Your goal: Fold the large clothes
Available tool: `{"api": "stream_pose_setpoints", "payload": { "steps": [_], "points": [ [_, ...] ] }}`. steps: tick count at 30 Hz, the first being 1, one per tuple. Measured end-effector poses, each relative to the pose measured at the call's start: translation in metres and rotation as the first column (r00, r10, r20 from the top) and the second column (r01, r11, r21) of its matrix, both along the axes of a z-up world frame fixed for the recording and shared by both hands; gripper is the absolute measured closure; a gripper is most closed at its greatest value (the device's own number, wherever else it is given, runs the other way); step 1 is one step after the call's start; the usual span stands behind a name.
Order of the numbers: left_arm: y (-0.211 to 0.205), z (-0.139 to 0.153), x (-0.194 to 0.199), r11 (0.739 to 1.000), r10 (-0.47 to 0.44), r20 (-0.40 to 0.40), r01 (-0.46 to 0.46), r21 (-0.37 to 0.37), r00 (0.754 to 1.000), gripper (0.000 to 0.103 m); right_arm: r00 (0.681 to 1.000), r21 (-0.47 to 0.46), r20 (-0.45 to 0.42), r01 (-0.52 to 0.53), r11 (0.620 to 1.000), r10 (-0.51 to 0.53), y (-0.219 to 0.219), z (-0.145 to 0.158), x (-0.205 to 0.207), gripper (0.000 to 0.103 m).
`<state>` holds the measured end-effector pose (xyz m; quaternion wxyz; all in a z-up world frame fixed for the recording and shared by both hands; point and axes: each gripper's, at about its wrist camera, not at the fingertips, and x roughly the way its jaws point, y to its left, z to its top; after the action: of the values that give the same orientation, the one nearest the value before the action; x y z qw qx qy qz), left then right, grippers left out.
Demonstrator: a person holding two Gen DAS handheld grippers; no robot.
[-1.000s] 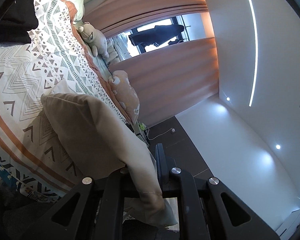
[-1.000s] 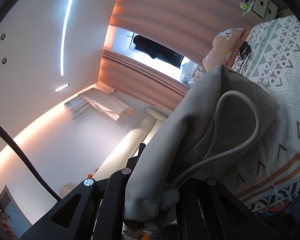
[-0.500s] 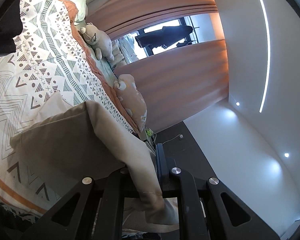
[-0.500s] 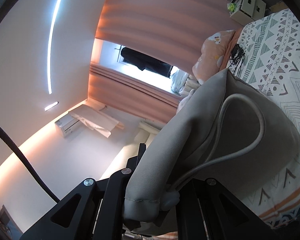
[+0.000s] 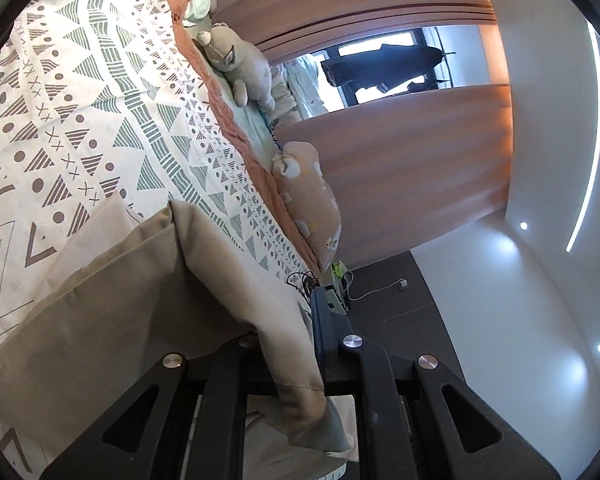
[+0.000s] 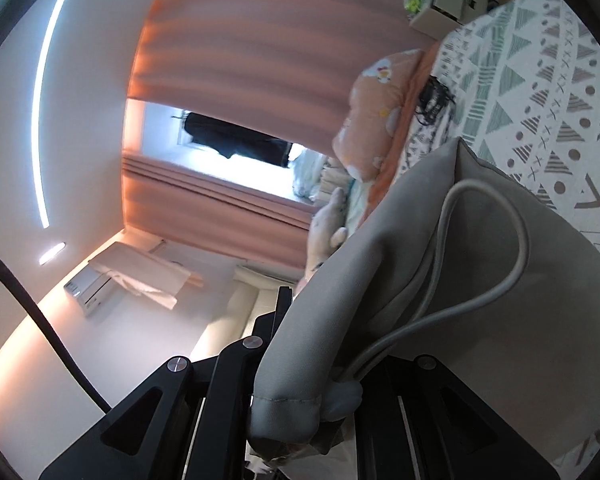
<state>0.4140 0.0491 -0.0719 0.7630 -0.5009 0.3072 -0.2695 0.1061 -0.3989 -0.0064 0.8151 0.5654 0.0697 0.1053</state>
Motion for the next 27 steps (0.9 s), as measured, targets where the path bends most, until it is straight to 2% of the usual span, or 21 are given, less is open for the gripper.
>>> {"api": "stream_pose_setpoints", "payload": {
  "steps": [4,8,13,16,18,19,20,21,22,23,27],
  "points": [
    [-0.01,-0.022,0.035,1.0,0.003,-0.071,-0.002,0.015,0.997,0.091,0.994,0.043,-0.104,0.041,0.998,-0.036,0.002,-0.005,0.024,0.095],
    [-0.019,-0.043,0.063,0.999,-0.005,-0.125,0.011,0.047,0.992,0.091,0.971,0.069,-0.228,0.085,0.994,-0.068,0.001,-0.007,0.042,0.095],
    [-0.025,-0.071,0.085,0.996,-0.017,-0.197,0.033,0.077,0.98,0.091,0.963,0.073,-0.26,0.091,0.993,-0.069,0.011,-0.016,0.059,0.094],
    [-0.028,-0.088,0.094,0.993,-0.002,-0.229,0.028,0.111,0.973,0.091,0.941,0.022,-0.325,0.107,0.994,-0.094,0.017,-0.019,0.072,0.094],
    [-0.03,-0.099,0.1,0.99,0.016,-0.271,0.022,0.137,0.962,0.085,0.933,0.007,-0.345,0.111,0.994,-0.101,0.02,-0.021,0.081,0.094],
    [-0.031,-0.103,0.103,0.99,0.016,-0.276,0.024,0.14,0.961,0.082,0.927,-0.004,-0.359,0.112,0.994,-0.106,0.023,-0.02,0.084,0.088],
    [-0.031,-0.106,0.106,0.99,0.015,-0.272,0.025,0.141,0.962,0.069,0.926,-0.023,-0.36,0.11,0.994,-0.111,0.024,-0.018,0.089,0.075],
    [-0.031,-0.108,0.109,0.99,0.017,-0.27,0.021,0.14,0.963,0.043,0.928,-0.041,-0.354,0.107,0.993,-0.115,0.025,-0.017,0.093,0.063],
    [-0.031,-0.11,0.112,0.991,0.02,-0.264,0.016,0.133,0.964,0.026,0.93,-0.044,-0.349,0.109,0.993,-0.118,0.025,-0.017,0.097,0.029],
    [-0.032,-0.11,0.114,0.992,0.023,-0.25,0.009,0.125,0.968,0.0,0.933,-0.038,-0.34,0.112,0.993,-0.119,0.026,-0.015,0.099,0.012],
    [-0.037,-0.108,0.122,0.984,0.028,-0.224,0.013,0.18,0.974,0.0,0.937,-0.032,-0.333,0.102,0.994,-0.107,0.031,-0.012,0.11,0.012]
  ]
}}
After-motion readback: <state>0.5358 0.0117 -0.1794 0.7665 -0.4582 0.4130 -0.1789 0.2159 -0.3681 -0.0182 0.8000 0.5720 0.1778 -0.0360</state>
